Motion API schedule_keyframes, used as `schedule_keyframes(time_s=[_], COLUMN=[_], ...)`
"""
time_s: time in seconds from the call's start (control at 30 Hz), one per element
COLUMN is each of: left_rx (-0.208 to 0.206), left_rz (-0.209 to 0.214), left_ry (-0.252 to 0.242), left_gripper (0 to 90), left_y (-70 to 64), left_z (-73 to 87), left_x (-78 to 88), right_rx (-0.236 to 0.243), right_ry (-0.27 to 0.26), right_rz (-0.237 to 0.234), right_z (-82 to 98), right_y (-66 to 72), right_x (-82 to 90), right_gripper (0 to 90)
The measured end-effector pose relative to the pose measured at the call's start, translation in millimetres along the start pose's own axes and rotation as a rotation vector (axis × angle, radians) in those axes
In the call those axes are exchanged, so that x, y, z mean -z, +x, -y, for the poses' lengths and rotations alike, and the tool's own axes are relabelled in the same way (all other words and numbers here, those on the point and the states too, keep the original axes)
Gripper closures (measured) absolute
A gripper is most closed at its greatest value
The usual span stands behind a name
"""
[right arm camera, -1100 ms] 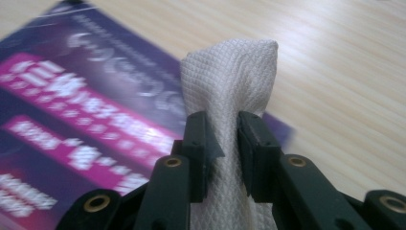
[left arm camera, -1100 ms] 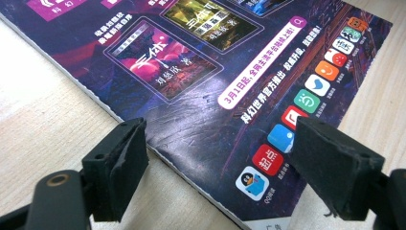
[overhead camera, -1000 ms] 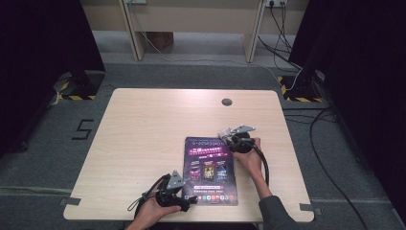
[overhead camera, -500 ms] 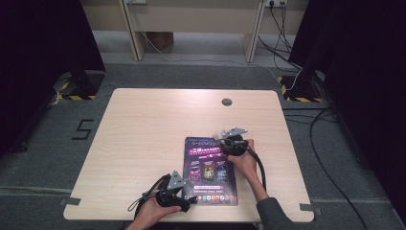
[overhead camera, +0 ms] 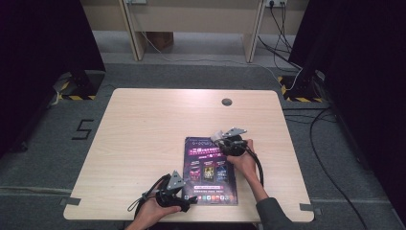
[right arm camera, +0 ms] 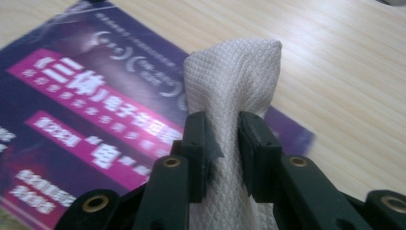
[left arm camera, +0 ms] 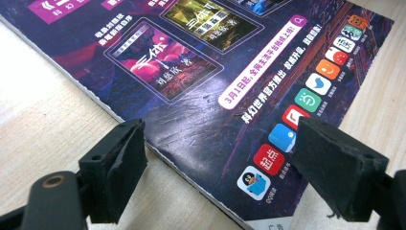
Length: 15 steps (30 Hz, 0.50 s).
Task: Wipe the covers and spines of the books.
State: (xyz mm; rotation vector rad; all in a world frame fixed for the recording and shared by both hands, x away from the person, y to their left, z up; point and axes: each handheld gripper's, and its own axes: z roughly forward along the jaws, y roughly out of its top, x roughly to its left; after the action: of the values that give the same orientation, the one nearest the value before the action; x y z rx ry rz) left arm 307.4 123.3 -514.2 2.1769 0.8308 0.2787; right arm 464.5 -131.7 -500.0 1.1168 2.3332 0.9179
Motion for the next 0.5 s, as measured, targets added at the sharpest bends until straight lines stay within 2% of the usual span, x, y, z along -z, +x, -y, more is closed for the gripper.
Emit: schedule_keyframes(time_s=[0.1, 0.17, 0.5], left_rx=[-0.001, 0.001, -0.001], left_rz=[0.006, 0.002, 0.001], left_ry=[0.006, 0.001, 0.003], left_gripper=[17.8, 17.8, 17.1], left_y=[0.8, 0.4, 0.6], left_z=[-0.6, 0.0, -0.3], left_x=[-0.1, 0.0, -0.2], right_rx=[-0.032, -0.026, -0.017], right_ry=[-0.001, -0.004, 0.004], right_rz=[0.021, 0.022, 0.040], right_z=[3.1, 3.9, 2.5], right_y=[-9.4, -12.2, -7.4], right_x=[1.9, 2.1, 1.6], right_gripper=[73.6, 73.6, 73.0])
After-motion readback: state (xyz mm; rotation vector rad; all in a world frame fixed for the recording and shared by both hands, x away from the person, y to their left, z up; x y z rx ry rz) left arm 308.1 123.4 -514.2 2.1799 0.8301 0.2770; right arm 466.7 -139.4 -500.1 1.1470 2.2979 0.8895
